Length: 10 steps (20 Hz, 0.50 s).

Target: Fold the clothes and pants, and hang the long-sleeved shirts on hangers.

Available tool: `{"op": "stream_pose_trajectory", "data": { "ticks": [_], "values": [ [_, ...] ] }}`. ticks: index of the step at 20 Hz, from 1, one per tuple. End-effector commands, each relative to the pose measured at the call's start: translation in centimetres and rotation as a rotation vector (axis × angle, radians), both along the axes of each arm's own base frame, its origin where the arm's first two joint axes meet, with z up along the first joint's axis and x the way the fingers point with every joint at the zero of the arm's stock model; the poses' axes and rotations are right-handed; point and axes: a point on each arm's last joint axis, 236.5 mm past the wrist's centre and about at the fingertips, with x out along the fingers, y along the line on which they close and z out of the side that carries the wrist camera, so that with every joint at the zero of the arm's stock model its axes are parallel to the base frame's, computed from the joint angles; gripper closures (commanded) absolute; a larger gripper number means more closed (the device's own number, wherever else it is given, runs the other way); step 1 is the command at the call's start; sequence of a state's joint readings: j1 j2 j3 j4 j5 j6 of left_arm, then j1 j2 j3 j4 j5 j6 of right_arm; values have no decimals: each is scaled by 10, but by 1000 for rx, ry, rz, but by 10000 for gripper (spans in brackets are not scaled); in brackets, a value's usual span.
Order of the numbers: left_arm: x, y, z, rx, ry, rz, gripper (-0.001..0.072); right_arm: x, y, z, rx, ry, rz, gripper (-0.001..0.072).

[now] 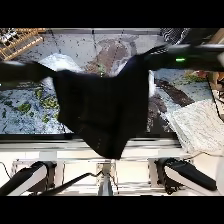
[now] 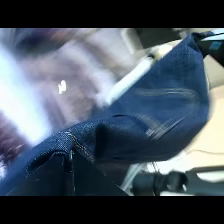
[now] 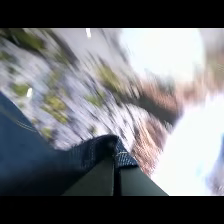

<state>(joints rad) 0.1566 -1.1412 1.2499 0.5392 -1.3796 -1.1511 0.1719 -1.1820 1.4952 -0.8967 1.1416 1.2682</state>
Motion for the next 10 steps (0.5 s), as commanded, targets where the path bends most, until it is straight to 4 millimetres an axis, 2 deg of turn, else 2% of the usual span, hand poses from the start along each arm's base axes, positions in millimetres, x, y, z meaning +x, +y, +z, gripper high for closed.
{"op": "stream_pose_trajectory", "data": {
  "ticks": [1,2,3,4,5,7,8,9,10],
  "values": [
    [88,17,-124,-59,177,287,687,122,-14,-132,111,135,-321,677],
    [121,29,-130,-133,159,375,561,158,-19,-145,190,113,-419,676],
    [149,38,-129,-190,108,408,342,179,-18,-156,234,114,-458,529],
    [166,45,-123,-211,55,398,289,189,-13,-167,230,138,-438,233],
    [176,54,-120,-200,20,381,289,184,-10,-177,171,168,-362,121],
    [172,74,-124,-92,-4,321,289,148,-19,-199,34,295,-218,152],
    [159,83,-135,-31,27,286,289,122,-27,-212,-19,388,-153,159],
    [142,88,-147,8,98,247,289,96,-35,-222,-65,478,-83,235],
    [121,90,-161,44,184,200,289,75,-40,-230,-90,545,-30,267]
  ]
}}
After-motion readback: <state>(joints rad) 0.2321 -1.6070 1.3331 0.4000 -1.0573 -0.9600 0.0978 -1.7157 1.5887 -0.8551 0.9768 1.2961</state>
